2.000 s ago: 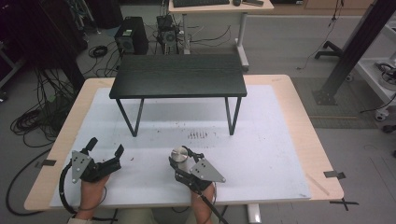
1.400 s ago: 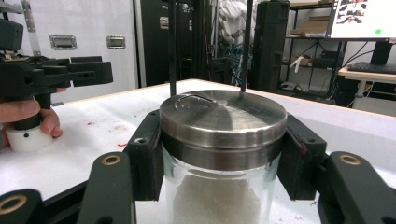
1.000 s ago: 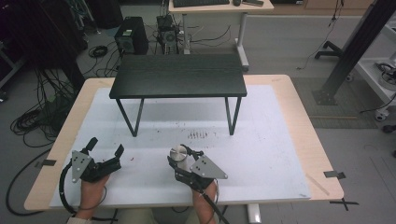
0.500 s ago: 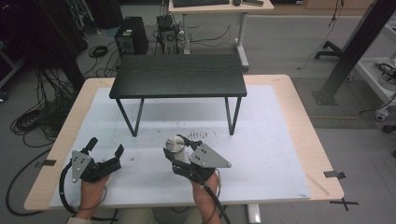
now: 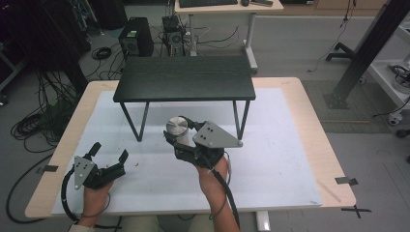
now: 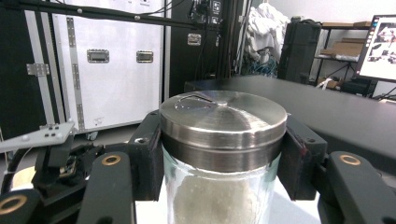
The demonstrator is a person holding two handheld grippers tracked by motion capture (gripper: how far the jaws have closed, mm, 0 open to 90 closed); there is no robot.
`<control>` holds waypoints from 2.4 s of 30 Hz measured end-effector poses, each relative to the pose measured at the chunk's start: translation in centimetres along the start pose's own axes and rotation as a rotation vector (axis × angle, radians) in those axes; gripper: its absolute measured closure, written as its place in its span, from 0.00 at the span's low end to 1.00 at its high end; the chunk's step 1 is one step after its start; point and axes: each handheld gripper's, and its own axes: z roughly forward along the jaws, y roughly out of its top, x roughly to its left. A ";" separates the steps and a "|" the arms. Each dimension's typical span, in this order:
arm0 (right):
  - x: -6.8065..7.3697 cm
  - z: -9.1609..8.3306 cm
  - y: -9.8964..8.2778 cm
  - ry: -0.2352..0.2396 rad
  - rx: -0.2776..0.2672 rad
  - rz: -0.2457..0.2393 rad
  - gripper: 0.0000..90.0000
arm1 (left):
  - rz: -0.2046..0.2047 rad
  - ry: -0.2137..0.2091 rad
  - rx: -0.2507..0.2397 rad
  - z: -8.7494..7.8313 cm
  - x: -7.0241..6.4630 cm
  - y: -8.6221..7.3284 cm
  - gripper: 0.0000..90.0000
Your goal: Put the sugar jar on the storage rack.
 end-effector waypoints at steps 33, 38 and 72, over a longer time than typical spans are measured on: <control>-7.0 1.1 7.0 -0.022 -0.049 0.039 0.48 | 0.000 0.001 0.002 0.0 0.0 0.0 0.01; -8.7 1.5 7.3 -0.042 -0.052 0.046 0.48 | 0.000 0.001 0.005 0.0 0.0 0.0 0.01; -16.1 5.0 6.4 -0.239 -0.047 0.054 0.48 | 0.000 0.002 0.003 0.1 0.0 0.0 0.01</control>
